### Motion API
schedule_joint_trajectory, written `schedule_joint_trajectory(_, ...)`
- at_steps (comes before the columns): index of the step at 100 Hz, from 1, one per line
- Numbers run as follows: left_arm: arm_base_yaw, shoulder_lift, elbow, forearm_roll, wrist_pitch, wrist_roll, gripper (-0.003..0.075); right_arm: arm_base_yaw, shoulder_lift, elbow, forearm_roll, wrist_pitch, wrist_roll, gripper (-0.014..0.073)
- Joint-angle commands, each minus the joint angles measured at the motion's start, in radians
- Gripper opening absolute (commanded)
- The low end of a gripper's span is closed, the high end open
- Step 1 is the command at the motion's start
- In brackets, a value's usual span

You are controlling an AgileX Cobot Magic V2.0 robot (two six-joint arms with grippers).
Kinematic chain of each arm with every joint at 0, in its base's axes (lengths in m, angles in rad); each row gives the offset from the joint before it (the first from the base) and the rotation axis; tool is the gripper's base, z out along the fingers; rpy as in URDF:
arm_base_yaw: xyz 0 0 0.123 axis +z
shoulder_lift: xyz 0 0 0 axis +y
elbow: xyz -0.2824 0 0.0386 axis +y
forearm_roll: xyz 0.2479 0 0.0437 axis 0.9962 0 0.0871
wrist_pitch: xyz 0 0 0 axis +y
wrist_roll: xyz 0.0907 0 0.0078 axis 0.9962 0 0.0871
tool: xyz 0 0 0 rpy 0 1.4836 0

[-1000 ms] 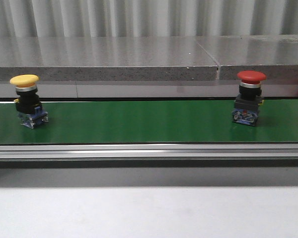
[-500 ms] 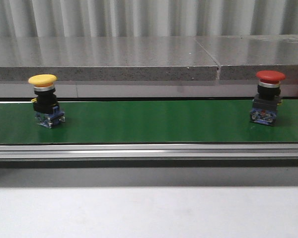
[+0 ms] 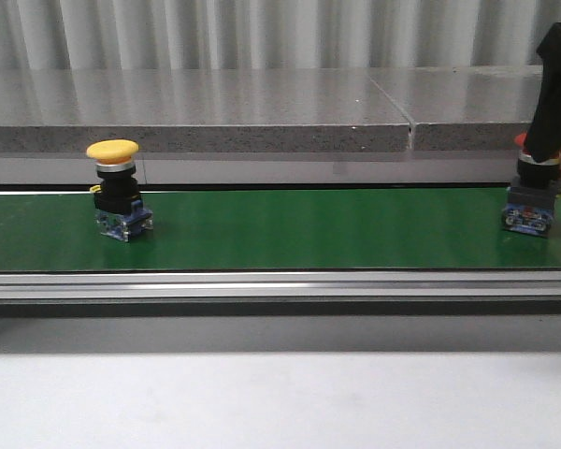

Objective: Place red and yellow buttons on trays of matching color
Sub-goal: 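Grasp the red button off the belt with the right gripper, then lower the red button into the red tray and open the right gripper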

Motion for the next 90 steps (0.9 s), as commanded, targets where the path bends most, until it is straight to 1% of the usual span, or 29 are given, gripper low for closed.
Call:
schedule_joint_trajectory(1,-0.009,0.007,-0.027,-0.002,-0.072,-0.008,-0.0021,0.002,0.013,-0.060,-0.005,-0.065,-0.013,0.0613)
schedule_joint_trajectory(13,-0.009,0.007,-0.027,-0.002,-0.072,-0.008,-0.0021,0.002,0.078,-0.092,-0.046,-0.076,-0.013,0.0610)
schedule_joint_trajectory(20,-0.009,0.007,-0.027,-0.002,-0.072,-0.008,-0.0021,0.002,0.106,-0.102,-0.067,-0.066,-0.013,0.0573)
schedule_joint_trajectory(26,-0.009,0.007,-0.027,-0.002,-0.072,-0.008,-0.0021,0.002,0.121,-0.107,-0.079,-0.047,-0.012,0.0475)
schedule_joint_trajectory(28,-0.009,0.007,-0.027,-0.002,-0.072,-0.008,-0.0021,0.002,0.124,-0.109,-0.081,-0.043,-0.011,0.0415)
schedule_joint_trajectory(29,-0.009,0.007,-0.027,-0.002,-0.072,-0.008,-0.0021,0.002,0.124,-0.111,-0.081,-0.042,-0.011,0.0415)
schedule_joint_trajectory(31,-0.009,0.007,-0.027,-0.002,-0.072,-0.008,-0.0021,0.002,0.124,-0.112,-0.081,-0.039,-0.011,0.0351)
schedule_joint_trajectory(33,-0.009,0.007,-0.027,-0.002,-0.072,-0.008,-0.0021,0.002,0.124,-0.115,-0.081,-0.038,-0.011,0.0305)
schedule_joint_trajectory(34,-0.009,0.007,-0.027,-0.002,-0.072,-0.008,-0.0021,0.002,0.124,-0.116,-0.081,-0.038,-0.011,0.0305)
schedule_joint_trajectory(35,-0.009,0.007,-0.027,-0.002,-0.072,-0.008,-0.0021,0.002,0.124,-0.119,-0.081,-0.037,-0.011,0.0262)
schedule_joint_trajectory(36,-0.009,0.007,-0.027,-0.002,-0.072,-0.008,-0.0021,0.002,0.124,-0.121,-0.081,-0.037,-0.011,0.0262)
schedule_joint_trajectory(38,-0.009,0.007,-0.027,-0.002,-0.072,-0.008,-0.0021,0.002,0.124,-0.127,-0.081,-0.032,-0.011,0.0216)
schedule_joint_trajectory(42,-0.009,0.007,-0.027,-0.002,-0.072,-0.008,-0.0021,0.000,0.124,-0.142,-0.081,-0.021,-0.011,0.0174)
schedule_joint_trajectory(46,-0.009,0.007,-0.027,-0.002,-0.072,-0.008,-0.0021,-0.003,0.124,-0.162,-0.082,-0.010,-0.011,0.0162)
schedule_joint_trajectory(54,-0.009,0.007,-0.027,-0.002,-0.072,-0.008,-0.0021,-0.018,0.124,-0.205,-0.086,0.020,-0.011,0.0164)
schedule_joint_trajectory(63,-0.009,0.007,-0.027,-0.002,-0.072,-0.008,-0.0021,-0.063,0.124,-0.261,-0.091,0.056,-0.011,0.0164)
schedule_joint_trajectory(76,-0.009,0.007,-0.027,-0.002,-0.072,-0.008,-0.0021,-0.184,0.124,-0.331,-0.096,0.086,-0.010,0.0164)
schedule_joint_trajectory(90,-0.009,0.007,-0.027,-0.002,-0.072,-0.008,-0.0021,-0.339,0.140,-0.353,-0.096,0.062,0.021,0.0164)
